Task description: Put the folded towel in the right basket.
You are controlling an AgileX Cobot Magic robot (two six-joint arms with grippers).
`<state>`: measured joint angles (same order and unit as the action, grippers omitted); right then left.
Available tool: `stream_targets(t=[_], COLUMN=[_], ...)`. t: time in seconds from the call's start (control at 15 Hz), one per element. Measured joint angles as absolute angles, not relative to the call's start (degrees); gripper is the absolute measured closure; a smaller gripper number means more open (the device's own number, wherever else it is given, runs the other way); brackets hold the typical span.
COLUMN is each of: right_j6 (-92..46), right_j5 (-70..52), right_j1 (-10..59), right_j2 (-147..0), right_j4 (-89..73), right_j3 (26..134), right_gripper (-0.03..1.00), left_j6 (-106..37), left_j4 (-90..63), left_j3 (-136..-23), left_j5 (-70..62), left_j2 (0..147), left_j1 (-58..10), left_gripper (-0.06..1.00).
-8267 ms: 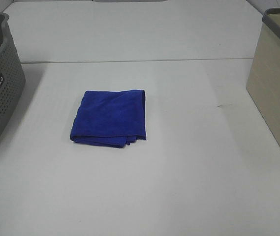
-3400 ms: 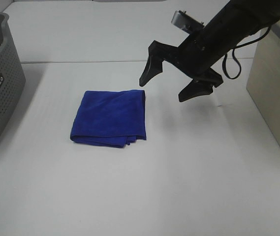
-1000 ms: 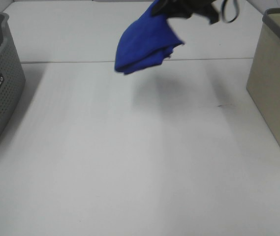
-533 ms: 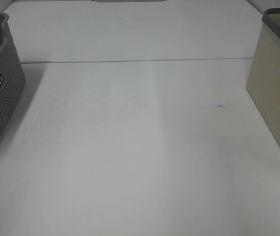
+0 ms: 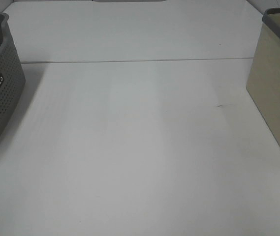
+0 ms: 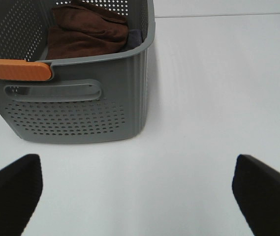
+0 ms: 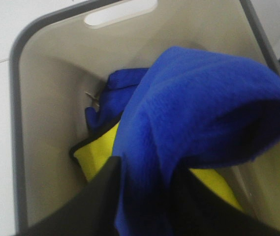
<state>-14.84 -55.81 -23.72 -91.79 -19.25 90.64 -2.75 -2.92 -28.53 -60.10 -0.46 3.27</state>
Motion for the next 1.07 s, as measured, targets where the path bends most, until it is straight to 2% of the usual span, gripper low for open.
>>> stream_targets(t=[0.2, 0.33, 0.6, 0.73, 1.07], right_j6=[-11.17, -9.45, 3.09, 5.79, 6.47], right_j5=[-55.81, -55.81, -58.16, -61.13, -62.57], right_j1=[-23.26, -18.39, 0.46, 6.53, 9.57], right_j2=[-91.79, -91.79, -91.79, -91.79, -89.55], right_j4=[-16.21, -14.27, 1.78, 5.10, 2.06], right_j3=[90.64, 90.64, 90.64, 90.64, 90.30], right_gripper=[0.03, -0.01, -0.01, -0.01, -0.01], left_j6=[-2.75, -2.75, -2.75, -2.75, -2.75], left_j4=[-2.92, -2.92, -2.92, -2.92, -2.92], left_j3=[-28.53, -28.53, -28.53, -28.53, -28.53], left_j5=[-60.10, -60.10, -60.10, -60.10, -60.10], left_j2=[-0.46, -0.46, -0.46, -0.46, -0.46], left_j1=[3.27, 3.27, 3.27, 3.27, 3.27], left_gripper=[-0.03, -0.03, -0.03, -0.03, -0.03])
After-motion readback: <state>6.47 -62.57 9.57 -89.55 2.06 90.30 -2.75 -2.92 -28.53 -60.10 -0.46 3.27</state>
